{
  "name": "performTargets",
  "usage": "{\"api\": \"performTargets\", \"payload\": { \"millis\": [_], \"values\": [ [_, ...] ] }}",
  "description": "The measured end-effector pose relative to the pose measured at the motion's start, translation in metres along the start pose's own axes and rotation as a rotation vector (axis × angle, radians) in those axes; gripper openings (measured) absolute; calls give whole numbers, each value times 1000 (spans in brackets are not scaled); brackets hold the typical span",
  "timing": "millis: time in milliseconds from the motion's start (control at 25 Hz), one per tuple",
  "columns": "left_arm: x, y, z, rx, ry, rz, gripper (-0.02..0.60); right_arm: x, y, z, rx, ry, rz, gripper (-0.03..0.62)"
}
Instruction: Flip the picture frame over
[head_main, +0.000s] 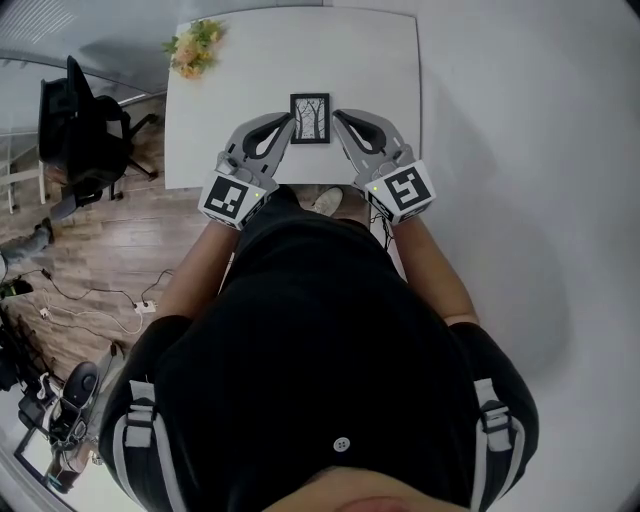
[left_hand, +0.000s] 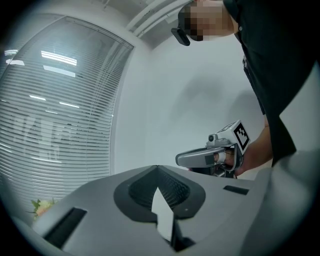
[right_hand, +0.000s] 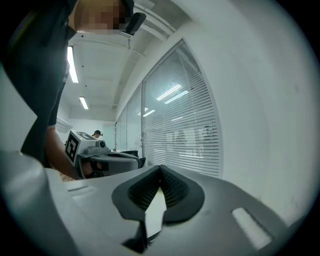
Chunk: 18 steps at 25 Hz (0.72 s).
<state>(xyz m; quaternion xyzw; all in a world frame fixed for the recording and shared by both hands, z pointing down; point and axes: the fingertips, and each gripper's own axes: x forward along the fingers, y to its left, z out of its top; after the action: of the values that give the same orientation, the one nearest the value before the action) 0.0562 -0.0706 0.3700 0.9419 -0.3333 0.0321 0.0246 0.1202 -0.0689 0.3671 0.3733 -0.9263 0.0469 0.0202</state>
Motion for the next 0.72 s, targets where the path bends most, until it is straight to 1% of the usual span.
{"api": "performTargets", "payload": {
  "millis": [120, 280, 400, 600, 720],
  "values": [
    [-1, 2, 2, 16, -5, 7, 5, -2, -1, 1, -3, 0, -13, 11],
    [-5, 10, 1, -7, -18, 27, 5, -2, -1, 3, -11, 3, -21, 11],
    [-5, 14, 3, 13, -11, 31, 5, -1, -3, 4, -9, -2, -28, 11],
    [-4, 18, 4, 1, -17, 44, 5, 0, -9, 2, -5, -3, -44, 11],
    [-5, 22, 1, 10, -16, 52, 5, 3, -12, 1, 3, -2, -49, 11]
  ]
}}
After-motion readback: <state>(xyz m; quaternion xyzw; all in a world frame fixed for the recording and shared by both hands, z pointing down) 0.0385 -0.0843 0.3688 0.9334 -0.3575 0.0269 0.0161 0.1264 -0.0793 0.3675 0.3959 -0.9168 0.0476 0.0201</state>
